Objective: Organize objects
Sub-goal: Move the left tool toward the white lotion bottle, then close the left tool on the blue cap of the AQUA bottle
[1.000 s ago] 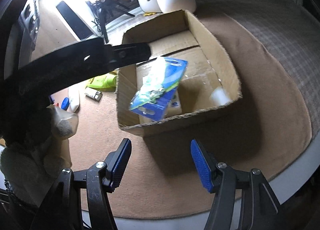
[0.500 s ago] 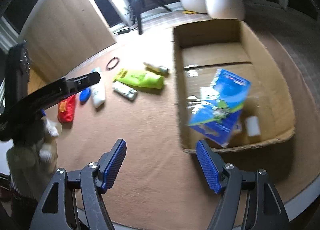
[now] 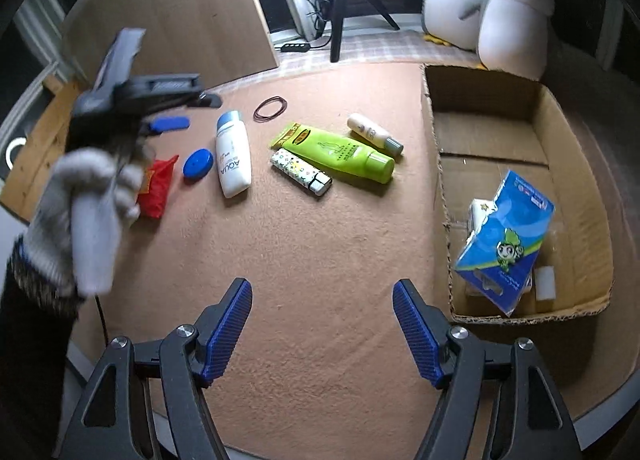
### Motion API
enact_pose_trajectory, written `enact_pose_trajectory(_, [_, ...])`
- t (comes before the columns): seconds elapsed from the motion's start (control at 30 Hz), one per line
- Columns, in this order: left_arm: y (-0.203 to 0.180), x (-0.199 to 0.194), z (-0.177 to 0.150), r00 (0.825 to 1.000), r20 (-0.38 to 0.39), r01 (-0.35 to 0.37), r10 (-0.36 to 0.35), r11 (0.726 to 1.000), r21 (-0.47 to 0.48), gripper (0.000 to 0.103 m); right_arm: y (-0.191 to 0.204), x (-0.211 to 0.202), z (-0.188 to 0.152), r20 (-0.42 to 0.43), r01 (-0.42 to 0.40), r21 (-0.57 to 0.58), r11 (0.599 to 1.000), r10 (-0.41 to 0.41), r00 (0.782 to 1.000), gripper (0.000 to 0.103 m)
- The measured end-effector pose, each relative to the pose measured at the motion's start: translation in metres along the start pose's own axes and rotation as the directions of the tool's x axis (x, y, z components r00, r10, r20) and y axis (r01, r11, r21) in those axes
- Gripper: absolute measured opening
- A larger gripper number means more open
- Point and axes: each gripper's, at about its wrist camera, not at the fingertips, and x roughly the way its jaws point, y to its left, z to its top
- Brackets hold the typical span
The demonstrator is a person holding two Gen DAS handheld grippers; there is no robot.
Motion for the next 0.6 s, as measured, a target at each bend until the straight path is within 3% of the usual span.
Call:
enact_pose_trajectory(0.3, [-0.001, 0.039, 0.019, 0.999, -0.043, -0.004, 0.003, 1.000, -0.030, 0.054, -0.008, 0.006, -0.006, -0.036, 0.006, 0.031, 0.999, -0.005, 0.999, 0.070])
enact_pose_trajectory(0.6, [-0.003, 0.061, 0.017, 0.996, -0.081, -0.031, 0.031, 1.000, 0.004, 0.042, -0.021, 0.006, -0.008, -0.046, 0.012, 0.076, 0.997, -0.009, 0.999, 0.070])
